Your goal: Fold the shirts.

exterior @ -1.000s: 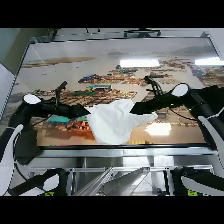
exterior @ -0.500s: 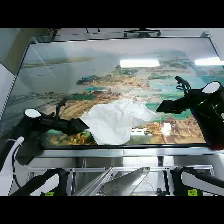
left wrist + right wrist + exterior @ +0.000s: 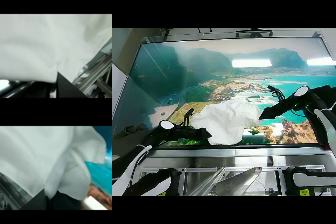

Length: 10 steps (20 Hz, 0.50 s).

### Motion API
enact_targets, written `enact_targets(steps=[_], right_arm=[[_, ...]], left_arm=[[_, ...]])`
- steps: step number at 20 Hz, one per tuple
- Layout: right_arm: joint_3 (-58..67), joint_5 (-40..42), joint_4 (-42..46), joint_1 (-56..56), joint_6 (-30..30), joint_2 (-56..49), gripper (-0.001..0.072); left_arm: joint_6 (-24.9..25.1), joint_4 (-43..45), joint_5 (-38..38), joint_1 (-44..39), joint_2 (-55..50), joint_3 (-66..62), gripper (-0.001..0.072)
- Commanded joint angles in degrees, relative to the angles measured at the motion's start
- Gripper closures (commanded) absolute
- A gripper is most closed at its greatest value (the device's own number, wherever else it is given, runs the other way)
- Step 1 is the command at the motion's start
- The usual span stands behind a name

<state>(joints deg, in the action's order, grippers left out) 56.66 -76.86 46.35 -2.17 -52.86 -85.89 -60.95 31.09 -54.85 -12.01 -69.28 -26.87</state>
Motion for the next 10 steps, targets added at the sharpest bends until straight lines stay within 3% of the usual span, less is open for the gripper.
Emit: enact_targets(steps=[1,4,7,10], right_arm=[[0.17,-2.6,-3.98,1.07,2.1,-0.22,0.0695],[2.89,-6.34,-4.22,0.7,1.36,3.93,0.0696],[10.45,-10.21,-5.88,-1.73,-1.29,11.98,0.0696],[21.86,-10.47,-16.55,-6.75,-2.03,21.77,0.0696]], left_arm=[[0.33,-1.18,0.02,-4.74,-6.47,-6.05,0.0703],[0.46,-1.16,-8.94,-4.63,-5.42,-14.14,0.0704],[-0.85,-1.14,-18.38,0.24,3.45,-25.16,0.0705],[-4.57,-1.2,-22.36,9.77,13.42,-40.11,0.0681]])
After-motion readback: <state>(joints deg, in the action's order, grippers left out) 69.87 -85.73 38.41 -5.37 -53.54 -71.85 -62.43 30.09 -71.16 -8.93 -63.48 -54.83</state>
